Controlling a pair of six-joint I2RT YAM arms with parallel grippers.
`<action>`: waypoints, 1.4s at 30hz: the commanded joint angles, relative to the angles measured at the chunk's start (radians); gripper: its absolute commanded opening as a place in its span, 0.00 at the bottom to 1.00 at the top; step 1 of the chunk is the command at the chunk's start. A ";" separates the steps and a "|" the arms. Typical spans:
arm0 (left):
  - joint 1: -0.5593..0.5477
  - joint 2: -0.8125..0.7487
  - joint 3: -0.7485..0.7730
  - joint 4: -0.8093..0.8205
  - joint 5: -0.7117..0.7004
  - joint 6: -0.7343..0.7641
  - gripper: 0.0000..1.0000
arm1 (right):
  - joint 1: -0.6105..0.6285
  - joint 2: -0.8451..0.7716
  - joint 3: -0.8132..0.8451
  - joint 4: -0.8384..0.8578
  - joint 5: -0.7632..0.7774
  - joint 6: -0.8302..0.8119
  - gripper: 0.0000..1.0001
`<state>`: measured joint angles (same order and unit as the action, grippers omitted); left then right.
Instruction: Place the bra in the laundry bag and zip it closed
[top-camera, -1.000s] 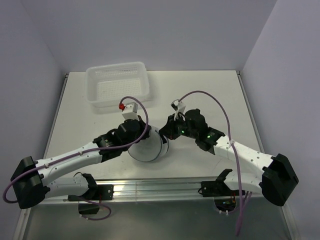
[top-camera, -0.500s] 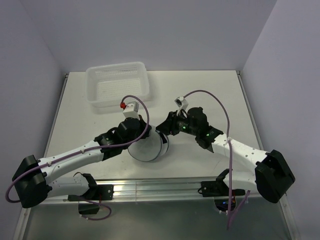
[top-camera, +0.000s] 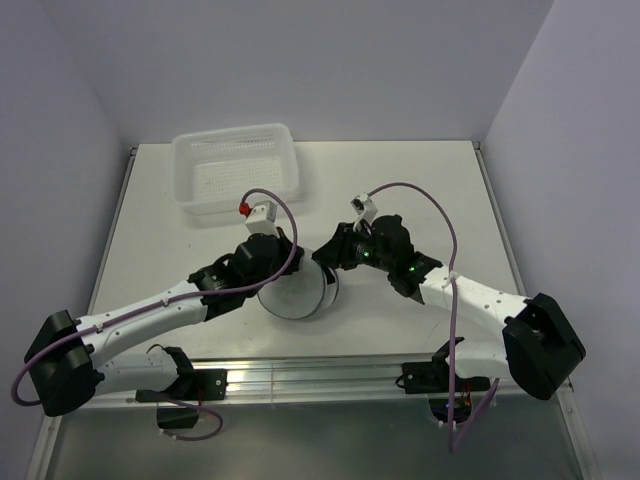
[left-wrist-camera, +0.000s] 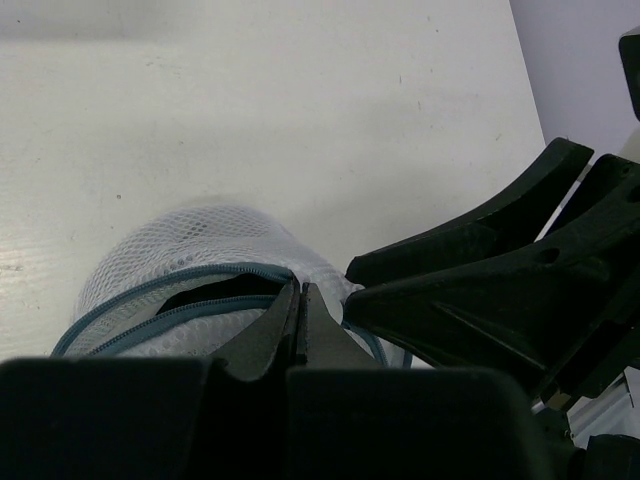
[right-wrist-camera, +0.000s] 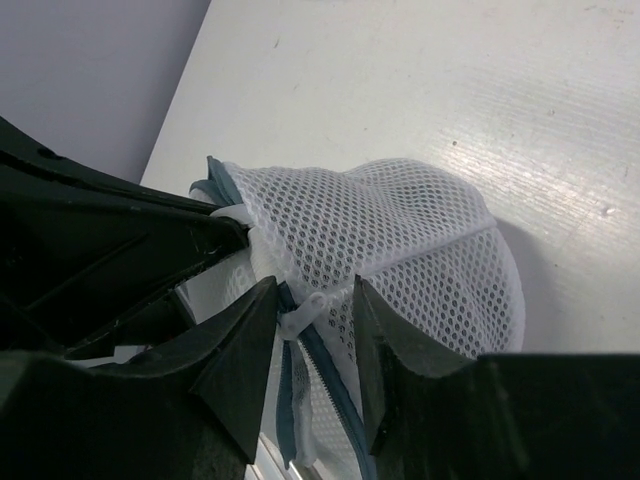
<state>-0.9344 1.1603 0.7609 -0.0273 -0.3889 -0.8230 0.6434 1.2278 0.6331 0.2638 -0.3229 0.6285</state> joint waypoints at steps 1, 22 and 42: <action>0.005 0.001 0.011 0.056 0.005 0.024 0.00 | 0.001 -0.013 -0.009 0.072 -0.024 0.036 0.42; 0.019 0.024 0.012 0.061 -0.001 0.031 0.00 | 0.001 -0.097 -0.055 0.120 0.004 0.076 0.17; 0.020 0.022 0.009 0.073 0.012 0.027 0.00 | -0.001 -0.071 -0.038 0.075 0.073 0.042 0.32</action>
<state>-0.9176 1.1893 0.7612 -0.0040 -0.3882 -0.8055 0.6434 1.1919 0.5819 0.3481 -0.3077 0.7059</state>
